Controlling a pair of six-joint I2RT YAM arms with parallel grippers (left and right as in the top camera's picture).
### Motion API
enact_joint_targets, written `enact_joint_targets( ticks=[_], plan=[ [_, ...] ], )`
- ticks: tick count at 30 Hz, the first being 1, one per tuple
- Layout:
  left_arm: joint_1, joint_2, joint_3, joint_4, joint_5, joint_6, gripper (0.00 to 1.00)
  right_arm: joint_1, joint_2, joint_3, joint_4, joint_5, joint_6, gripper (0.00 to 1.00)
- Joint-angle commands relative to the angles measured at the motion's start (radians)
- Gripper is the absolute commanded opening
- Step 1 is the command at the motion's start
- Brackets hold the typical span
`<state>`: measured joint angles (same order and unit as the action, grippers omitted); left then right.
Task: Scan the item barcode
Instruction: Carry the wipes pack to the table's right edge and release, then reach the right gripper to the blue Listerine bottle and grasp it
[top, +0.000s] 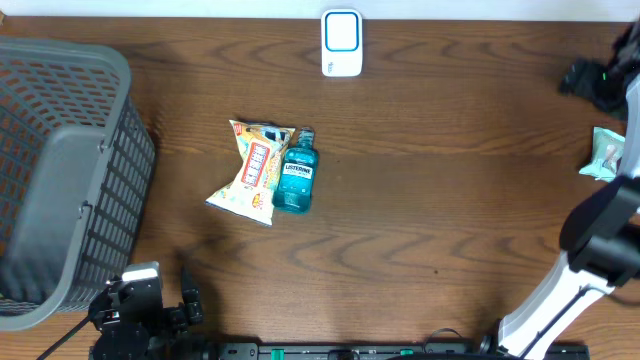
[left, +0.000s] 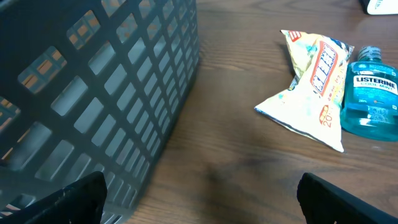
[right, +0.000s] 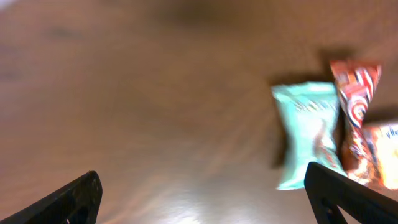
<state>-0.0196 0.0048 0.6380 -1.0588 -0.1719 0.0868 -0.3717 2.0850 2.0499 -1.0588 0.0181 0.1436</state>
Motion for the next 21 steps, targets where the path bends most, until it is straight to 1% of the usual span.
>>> enact_joint_targets(
  ticks=[1,7,12,15,21],
  plan=[
    [0.003,-0.001,0.004,0.0,-0.013,0.014,0.98,0.092,-0.095,0.022,-0.019,-0.059,0.074,0.99],
    [0.003,-0.001,0.004,0.0,-0.013,0.014,0.98,0.263,-0.132,0.022,-0.061,-0.069,0.11,0.99],
    [0.003,-0.001,0.004,0.0,-0.013,0.014,0.98,0.404,-0.114,0.017,-0.051,-0.208,0.114,0.99],
    [0.003,-0.001,0.004,0.0,-0.013,0.014,0.98,0.494,-0.085,0.014,-0.019,-0.211,0.114,0.99],
    [0.003,-0.001,0.004,0.0,-0.013,0.014,0.98,0.671,0.012,0.014,-0.019,-0.211,0.11,0.99]
  ],
)
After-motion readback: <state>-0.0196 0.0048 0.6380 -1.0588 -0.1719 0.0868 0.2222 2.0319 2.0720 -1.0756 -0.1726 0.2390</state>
